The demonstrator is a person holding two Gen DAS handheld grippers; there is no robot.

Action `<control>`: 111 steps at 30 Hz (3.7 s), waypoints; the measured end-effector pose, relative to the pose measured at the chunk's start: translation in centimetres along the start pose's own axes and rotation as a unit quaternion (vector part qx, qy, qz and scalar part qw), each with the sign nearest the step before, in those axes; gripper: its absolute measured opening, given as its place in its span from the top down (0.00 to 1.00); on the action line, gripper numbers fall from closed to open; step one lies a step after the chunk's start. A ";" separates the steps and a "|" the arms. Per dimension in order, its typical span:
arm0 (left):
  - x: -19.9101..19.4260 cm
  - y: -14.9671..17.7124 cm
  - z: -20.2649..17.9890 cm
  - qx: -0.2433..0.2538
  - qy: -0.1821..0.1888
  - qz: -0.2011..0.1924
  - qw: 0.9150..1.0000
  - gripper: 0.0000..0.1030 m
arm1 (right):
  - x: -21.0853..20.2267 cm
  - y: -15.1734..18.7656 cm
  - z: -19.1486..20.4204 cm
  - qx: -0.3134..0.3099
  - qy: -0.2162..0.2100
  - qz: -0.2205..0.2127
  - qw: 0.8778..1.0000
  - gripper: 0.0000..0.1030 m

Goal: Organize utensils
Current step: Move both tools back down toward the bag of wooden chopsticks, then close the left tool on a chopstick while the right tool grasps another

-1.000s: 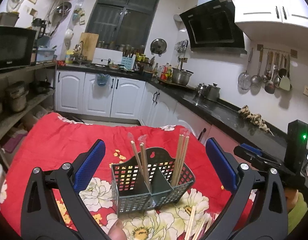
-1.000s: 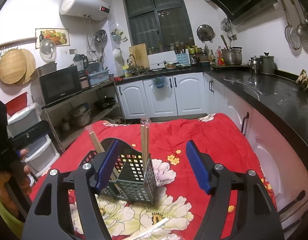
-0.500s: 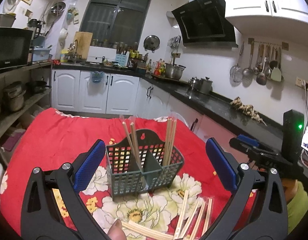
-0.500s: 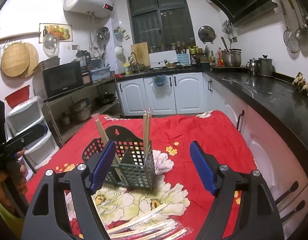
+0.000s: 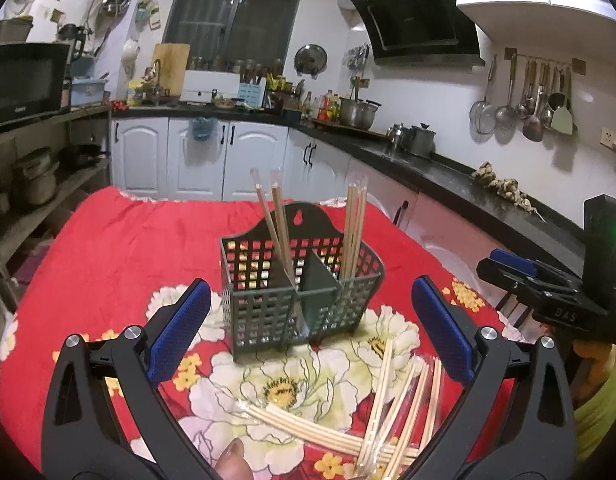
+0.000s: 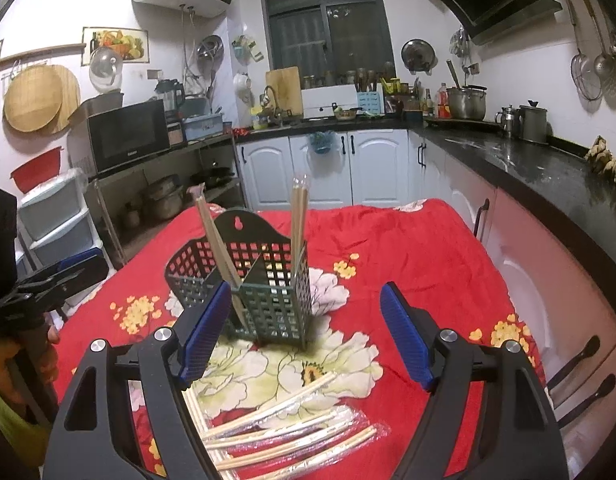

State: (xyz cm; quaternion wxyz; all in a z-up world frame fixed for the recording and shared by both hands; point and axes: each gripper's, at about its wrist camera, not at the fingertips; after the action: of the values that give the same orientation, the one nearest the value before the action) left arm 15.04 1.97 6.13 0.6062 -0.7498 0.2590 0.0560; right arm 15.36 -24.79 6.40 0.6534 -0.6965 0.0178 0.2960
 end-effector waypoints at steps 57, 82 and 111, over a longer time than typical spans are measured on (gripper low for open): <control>5.2 10.3 4.3 -0.070 -0.010 0.186 0.980 0.24 | 4.4 9.3 0.0 -0.008 -0.016 0.138 0.990 0.28; 7.7 9.9 11.6 -0.227 0.016 0.188 0.955 0.81 | 12.5 6.8 -1.6 -0.004 -0.024 0.211 0.977 0.39; 6.2 8.9 12.9 -0.245 0.037 0.167 0.954 0.99 | 11.8 4.9 -2.3 0.077 -0.065 0.170 0.980 0.97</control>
State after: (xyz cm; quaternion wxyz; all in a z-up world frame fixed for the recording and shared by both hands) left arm 19.31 10.94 -7.50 0.3756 -0.8232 0.3811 0.1900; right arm 23.99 -23.32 -3.21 0.6448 -0.6103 0.1160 0.4453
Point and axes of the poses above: each gripper's, at about its wrist camera, not at the fingertips, and x roughly the way its jaws point, z to its left, y to its underside, and after that the axes turned 5 degrees about -x, right-handed
